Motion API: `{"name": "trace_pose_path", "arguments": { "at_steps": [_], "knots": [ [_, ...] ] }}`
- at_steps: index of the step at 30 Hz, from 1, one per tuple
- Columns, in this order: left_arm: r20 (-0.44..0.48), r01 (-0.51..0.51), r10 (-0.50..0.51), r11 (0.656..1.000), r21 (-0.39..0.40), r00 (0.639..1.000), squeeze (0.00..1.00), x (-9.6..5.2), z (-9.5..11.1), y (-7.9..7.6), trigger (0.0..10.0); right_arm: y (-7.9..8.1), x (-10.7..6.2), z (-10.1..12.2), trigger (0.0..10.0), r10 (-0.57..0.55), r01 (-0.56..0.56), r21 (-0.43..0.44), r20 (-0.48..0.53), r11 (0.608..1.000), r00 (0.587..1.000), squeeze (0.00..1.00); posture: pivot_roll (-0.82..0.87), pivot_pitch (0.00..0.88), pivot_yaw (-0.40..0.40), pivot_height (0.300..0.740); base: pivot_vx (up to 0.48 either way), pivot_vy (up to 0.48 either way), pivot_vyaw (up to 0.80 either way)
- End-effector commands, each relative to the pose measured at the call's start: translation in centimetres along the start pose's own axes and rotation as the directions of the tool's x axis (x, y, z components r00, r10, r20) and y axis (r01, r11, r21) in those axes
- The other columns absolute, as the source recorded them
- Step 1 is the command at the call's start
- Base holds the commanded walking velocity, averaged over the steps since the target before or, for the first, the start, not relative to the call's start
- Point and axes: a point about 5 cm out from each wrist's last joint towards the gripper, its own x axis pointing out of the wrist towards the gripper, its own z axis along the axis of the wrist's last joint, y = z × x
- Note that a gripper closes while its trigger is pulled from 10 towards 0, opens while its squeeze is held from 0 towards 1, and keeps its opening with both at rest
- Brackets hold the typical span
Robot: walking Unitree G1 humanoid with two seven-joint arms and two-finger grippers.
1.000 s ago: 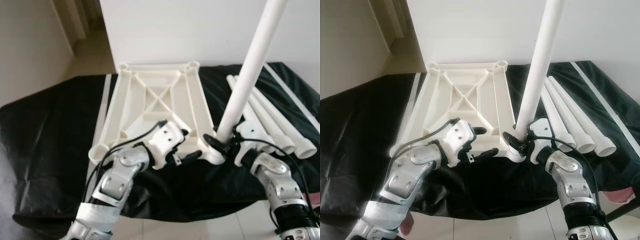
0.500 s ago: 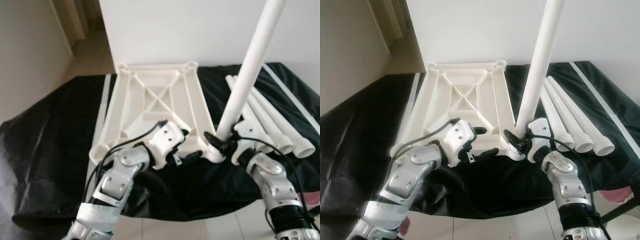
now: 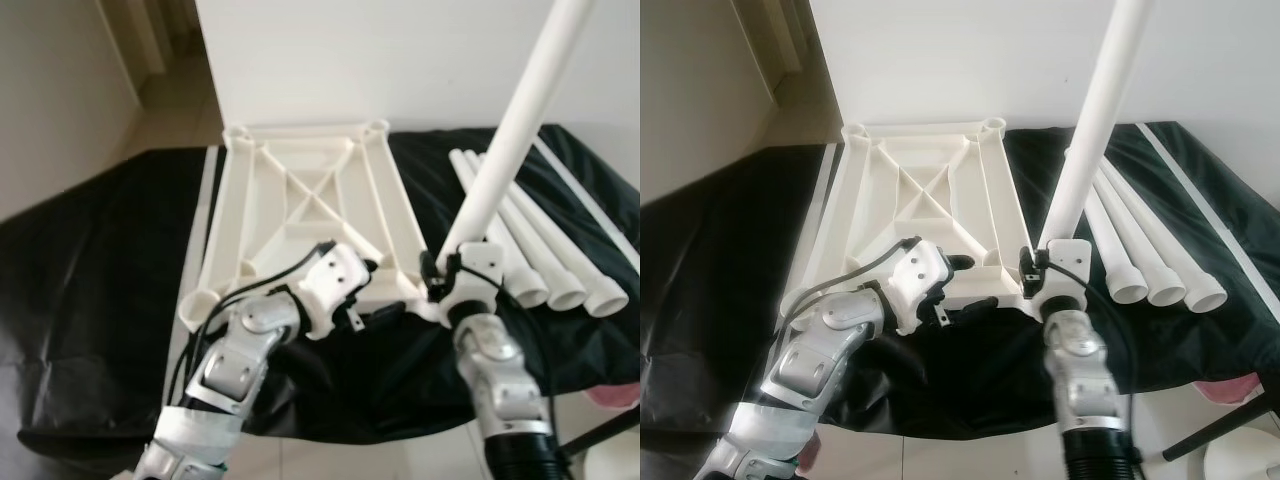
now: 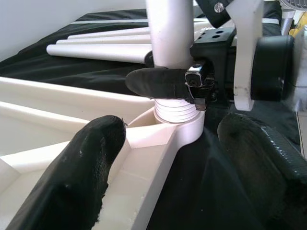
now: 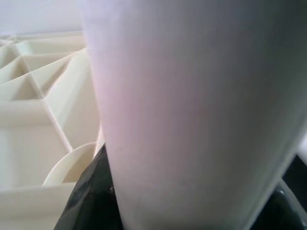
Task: Building children table
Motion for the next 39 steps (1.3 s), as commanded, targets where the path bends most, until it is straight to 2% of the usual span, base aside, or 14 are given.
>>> {"name": "trace_pose_path", "arguments": {
  "at_steps": [1,3,17,28,29,30,34,39],
  "knots": [
    [-0.011,-0.062,0.062,0.998,-0.014,0.998,0.0,0.0,-0.2,0.3,10.0,0.1,-0.8,-2.3,10.0,-0.041,0.045,0.028,-0.123,0.999,0.991,0.0,-0.09,0.02,0.021,0.74,0.0,0.0,0.0],
    [-0.01,-0.061,0.061,0.998,-0.015,0.998,0.0,-0.1,-0.2,0.2,10.0,0.9,-0.9,-2.0,10.0,0.003,0.004,0.059,-0.108,0.998,0.994,0.0,-0.09,0.02,0.022,0.74,0.0,0.0,0.0],
    [-0.011,-0.046,0.046,0.999,-0.011,0.999,0.0,0.0,-0.3,0.1,10.0,1.0,-1.2,-1.4,10.0,-0.035,0.041,0.054,-0.106,0.998,0.994,0.0,-0.09,0.011,0.025,0.74,0.0,0.0,0.0],
    [-0.005,-0.043,0.043,0.999,-0.007,0.999,0.0,0.1,-0.2,0.1,10.0,0.7,-0.9,-1.1,10.0,-0.024,0.027,0.039,-0.098,0.999,0.995,0.0,-0.09,0.0,0.021,0.74,0.0,0.0,0.0],
    [-0.004,-0.043,0.042,0.999,-0.007,0.999,0.0,0.1,-0.2,0.1,10.0,0.7,-0.9,-1.0,10.0,-0.021,0.024,0.036,-0.089,0.999,0.996,0.37,-0.09,0.0,0.022,0.74,0.0,0.0,0.0],
    [-0.004,-0.042,0.042,0.999,-0.007,0.999,0.0,0.1,-0.2,0.1,10.0,0.6,-0.9,-0.8,10.0,-0.017,0.02,0.036,-0.078,0.999,0.997,1.0,-0.09,0.0,0.022,0.74,0.0,0.0,0.0],
    [-0.004,-0.041,0.041,0.999,-0.005,0.999,0.0,0.1,-0.2,0.1,10.0,0.0,-0.8,0.2,10.0,0.035,-0.035,0.042,-0.009,0.999,0.999,1.0,-0.09,0.0,0.024,0.74,0.0,0.0,0.0],
    [-0.004,-0.04,0.04,0.999,-0.005,0.999,0.0,0.1,-0.2,0.1,10.0,-0.9,-0.8,0.5,10.0,0.078,-0.078,0.045,0.019,0.996,0.997,1.0,-0.1,0.0,0.028,0.74,0.0,0.0,0.0]
  ]
}}
